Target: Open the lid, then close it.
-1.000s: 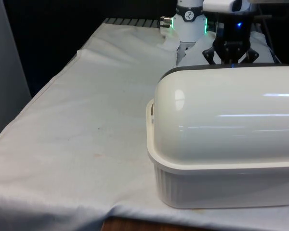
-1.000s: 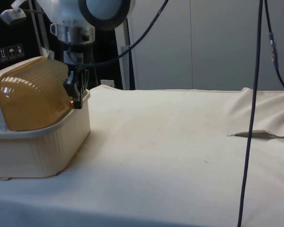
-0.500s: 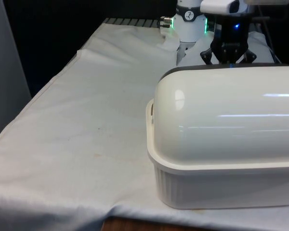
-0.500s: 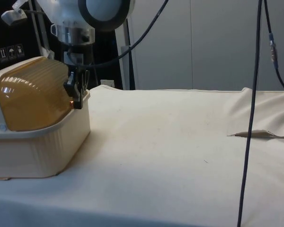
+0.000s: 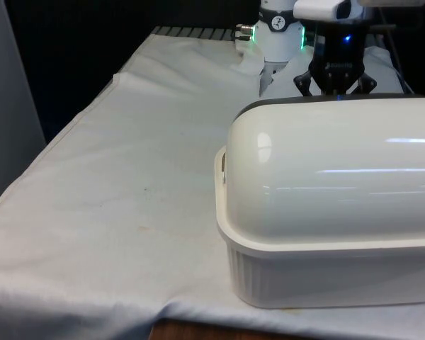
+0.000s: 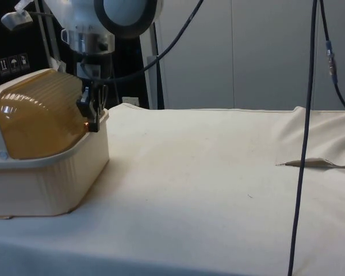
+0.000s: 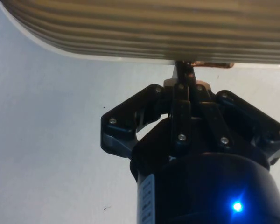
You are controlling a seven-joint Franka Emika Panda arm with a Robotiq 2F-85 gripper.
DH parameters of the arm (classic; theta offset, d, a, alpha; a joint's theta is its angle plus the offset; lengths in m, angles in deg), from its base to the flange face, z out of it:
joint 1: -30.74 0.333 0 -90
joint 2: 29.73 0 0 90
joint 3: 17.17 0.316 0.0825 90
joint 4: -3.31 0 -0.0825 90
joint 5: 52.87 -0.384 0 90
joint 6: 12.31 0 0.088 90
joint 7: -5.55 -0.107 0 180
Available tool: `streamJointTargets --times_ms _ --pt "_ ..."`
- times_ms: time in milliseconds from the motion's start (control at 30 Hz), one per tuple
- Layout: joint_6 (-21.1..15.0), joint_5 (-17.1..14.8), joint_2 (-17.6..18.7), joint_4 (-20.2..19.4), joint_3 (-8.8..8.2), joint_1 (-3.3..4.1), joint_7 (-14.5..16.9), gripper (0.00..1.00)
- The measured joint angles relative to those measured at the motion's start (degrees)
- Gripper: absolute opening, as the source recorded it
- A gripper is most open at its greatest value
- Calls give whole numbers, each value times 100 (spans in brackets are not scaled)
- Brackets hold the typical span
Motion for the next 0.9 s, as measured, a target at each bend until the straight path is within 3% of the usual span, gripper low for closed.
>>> streamJointTargets --times_ms 900 --pt "0 126 -172 149 -23 0 -63 0"
